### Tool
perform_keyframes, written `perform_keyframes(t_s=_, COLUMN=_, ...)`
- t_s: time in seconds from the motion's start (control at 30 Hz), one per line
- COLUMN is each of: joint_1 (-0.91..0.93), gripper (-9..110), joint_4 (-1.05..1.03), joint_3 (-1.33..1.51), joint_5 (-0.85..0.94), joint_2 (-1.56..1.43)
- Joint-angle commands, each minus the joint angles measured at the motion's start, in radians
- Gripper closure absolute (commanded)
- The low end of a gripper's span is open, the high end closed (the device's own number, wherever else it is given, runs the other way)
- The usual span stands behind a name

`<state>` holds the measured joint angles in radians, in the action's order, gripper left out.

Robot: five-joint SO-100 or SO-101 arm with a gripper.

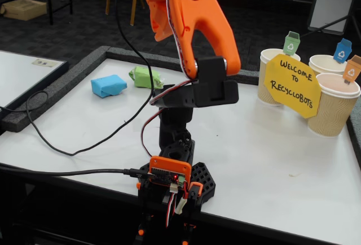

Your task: Sort rubbish by color.

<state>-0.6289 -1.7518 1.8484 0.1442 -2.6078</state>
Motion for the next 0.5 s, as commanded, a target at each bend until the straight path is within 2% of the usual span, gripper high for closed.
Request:
perform_keyframes(t_s=0.0, joint_1=-0.018, gripper=101, joint_4=0.028, joint_3=-0.006, joint_5=0.021, joint_2=-0.028)
perform_keyframes(t_s=0.33, joint_1=-0.017, gripper=101, joint_4=0.129, joint_3=0.031, joint_5=0.021, joint_2=-0.021)
perform_keyframes(t_s=0.47, joint_1=-0.017, gripper=101, joint_4=0.150, joint_3=-0.003, joint_5=0.021, joint_2=0.075)
